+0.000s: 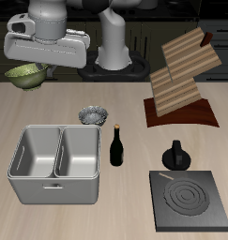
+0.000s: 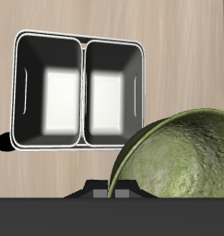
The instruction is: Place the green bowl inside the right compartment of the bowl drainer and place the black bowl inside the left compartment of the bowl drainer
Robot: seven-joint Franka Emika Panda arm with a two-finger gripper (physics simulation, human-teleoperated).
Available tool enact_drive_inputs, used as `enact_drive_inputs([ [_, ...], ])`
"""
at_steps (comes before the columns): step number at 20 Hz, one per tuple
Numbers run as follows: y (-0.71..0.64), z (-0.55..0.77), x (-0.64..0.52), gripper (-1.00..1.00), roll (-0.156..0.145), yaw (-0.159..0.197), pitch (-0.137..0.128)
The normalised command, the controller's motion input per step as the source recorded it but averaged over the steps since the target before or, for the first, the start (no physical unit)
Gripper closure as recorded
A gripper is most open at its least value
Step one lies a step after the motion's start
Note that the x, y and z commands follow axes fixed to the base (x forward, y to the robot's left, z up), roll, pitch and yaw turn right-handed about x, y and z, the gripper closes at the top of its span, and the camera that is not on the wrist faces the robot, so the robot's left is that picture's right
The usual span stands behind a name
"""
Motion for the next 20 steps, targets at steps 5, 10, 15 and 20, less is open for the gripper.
enact_drive_inputs([
  [5, 0.07, 0.02, 0.25, 1.0, 0.01, 0.008, 0.01],
  [10, -0.1, 0.18, 0.21, 1.0, -0.028, 0.015, -0.008],
  [15, 0.0, -0.05, 0.25, 1.0, -0.012, 0.017, 0.009],
  [20, 0.04, -0.32, 0.18, 1.0, 0.011, -0.035, 0.034],
])
